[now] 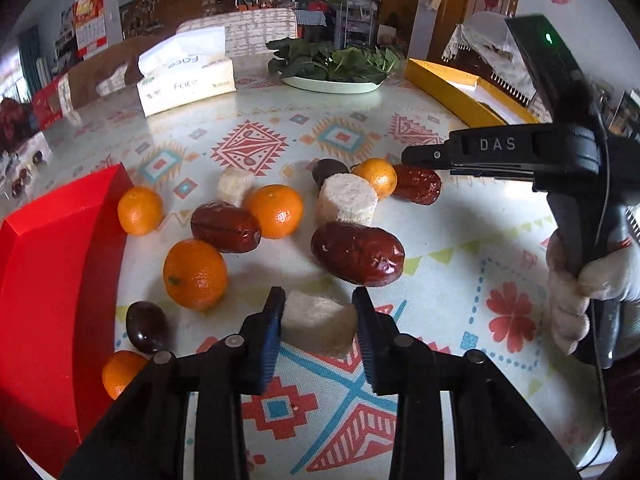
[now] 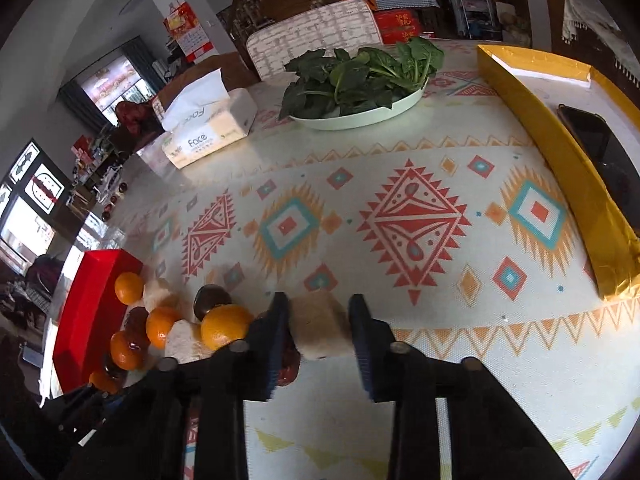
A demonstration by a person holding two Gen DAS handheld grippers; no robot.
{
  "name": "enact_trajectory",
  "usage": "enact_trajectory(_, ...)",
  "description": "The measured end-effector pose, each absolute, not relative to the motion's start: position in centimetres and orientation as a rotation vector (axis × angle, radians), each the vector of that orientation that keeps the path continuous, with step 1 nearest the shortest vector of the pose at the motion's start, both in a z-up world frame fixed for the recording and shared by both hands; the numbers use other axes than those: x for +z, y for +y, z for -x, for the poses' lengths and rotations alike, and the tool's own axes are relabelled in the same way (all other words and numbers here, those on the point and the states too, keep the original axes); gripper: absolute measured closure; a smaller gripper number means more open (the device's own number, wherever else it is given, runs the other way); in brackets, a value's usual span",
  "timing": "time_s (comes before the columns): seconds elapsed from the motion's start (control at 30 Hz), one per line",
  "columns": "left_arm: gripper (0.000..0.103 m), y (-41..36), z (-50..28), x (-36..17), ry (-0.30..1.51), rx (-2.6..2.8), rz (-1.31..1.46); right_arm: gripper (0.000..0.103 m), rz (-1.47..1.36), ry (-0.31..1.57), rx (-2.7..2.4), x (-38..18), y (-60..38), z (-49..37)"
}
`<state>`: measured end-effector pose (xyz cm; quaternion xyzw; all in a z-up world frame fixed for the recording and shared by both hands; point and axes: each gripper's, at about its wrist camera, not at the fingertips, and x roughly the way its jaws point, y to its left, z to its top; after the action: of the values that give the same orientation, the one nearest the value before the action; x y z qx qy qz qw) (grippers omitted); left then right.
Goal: Organize fruits
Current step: 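Grasp a white yam piece with the left tool while the right tool grasps another, then carry both white pieces over the red tray and open both tools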
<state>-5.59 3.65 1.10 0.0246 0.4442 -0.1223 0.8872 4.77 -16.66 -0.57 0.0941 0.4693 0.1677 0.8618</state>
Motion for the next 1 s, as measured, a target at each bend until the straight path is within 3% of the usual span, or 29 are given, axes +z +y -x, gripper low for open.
enact_trajectory(0.13,0.070,4.7,6.3,1.6,0.910,-0.266,0.009,0.078,-0.204,0.970,0.361,0.1,-16.8,-3.9)
enact_trajectory(0.57,0.070,14.2,11.3,6.2,0.766,-0.140,0.245,0.079,-0.250,0.903,0.452,4.0,-16.0,1.2)
enact_trajectory(1.0,0.070,27.0,12.8,4.6,0.763,0.164,0.408,0.078,-0.230,0.966,0.789,5.3,-2.2,5.6)
